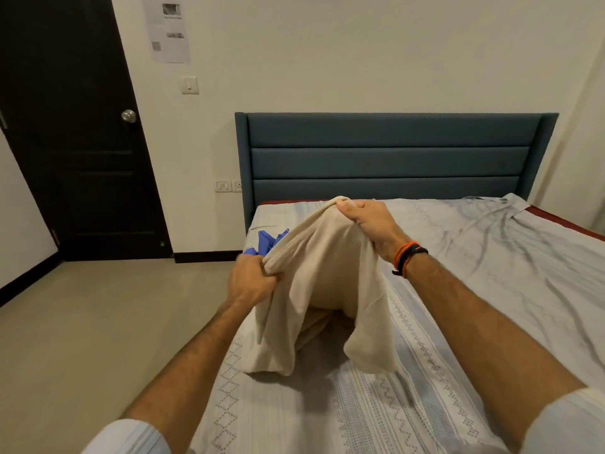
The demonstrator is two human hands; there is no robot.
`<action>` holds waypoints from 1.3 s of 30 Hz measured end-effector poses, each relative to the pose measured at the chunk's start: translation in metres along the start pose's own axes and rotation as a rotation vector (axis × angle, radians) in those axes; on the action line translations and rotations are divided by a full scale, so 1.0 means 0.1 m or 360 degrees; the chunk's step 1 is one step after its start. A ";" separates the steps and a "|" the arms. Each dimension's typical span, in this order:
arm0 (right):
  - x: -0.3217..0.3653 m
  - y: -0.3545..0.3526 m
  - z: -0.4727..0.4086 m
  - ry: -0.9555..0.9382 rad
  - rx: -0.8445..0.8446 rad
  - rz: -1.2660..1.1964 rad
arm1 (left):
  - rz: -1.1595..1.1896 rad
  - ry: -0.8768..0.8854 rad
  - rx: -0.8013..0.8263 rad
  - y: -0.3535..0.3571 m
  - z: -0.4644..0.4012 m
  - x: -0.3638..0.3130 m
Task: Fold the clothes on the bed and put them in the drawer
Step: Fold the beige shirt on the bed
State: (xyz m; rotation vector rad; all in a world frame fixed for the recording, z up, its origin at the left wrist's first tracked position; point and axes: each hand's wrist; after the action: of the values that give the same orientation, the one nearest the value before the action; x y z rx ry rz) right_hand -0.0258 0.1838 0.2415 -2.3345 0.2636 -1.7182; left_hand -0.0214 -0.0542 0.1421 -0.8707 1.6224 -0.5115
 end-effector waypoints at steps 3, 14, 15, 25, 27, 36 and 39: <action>-0.11 -0.20 -0.07 -0.0158 -0.0055 0.0498 | 0.0042 0.0012 -0.0024 -0.22 -0.10 0.03; -0.28 -0.45 -0.09 -0.0036 0.0095 0.1093 | 0.0278 -0.0032 -0.0242 -0.67 -0.23 -0.04; -0.28 -0.44 -0.07 -0.0023 0.0131 0.1151 | 0.0210 -0.0044 -0.0268 -0.68 -0.23 -0.04; -0.28 -0.41 -0.08 0.0177 -0.0353 0.1538 | -0.0235 -0.0114 -0.0353 -0.59 -0.25 -0.05; -0.29 -0.46 -0.09 0.0236 -0.0384 0.1565 | -0.0150 -0.0104 -0.0434 -0.61 -0.26 -0.06; -0.32 -0.55 -0.11 0.0372 -0.0428 0.1169 | -0.0058 -0.0047 -0.0281 -0.76 -0.35 -0.10; -0.29 -0.56 -0.10 0.0408 -0.0451 0.1059 | -0.0369 -0.0106 -0.0165 -0.79 -0.33 -0.13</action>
State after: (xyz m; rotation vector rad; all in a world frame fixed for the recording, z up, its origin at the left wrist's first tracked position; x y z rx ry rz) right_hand -0.0437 0.2443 0.2339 -1.8471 1.2389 -1.6811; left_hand -0.0318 -0.0978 0.2165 -1.1502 1.5057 -0.5569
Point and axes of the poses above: each hand's wrist, its own z-axis away from the middle knuckle, its own y-axis out of the palm, x = y × z, and after that the axes turned 3 degrees about x, right-handed
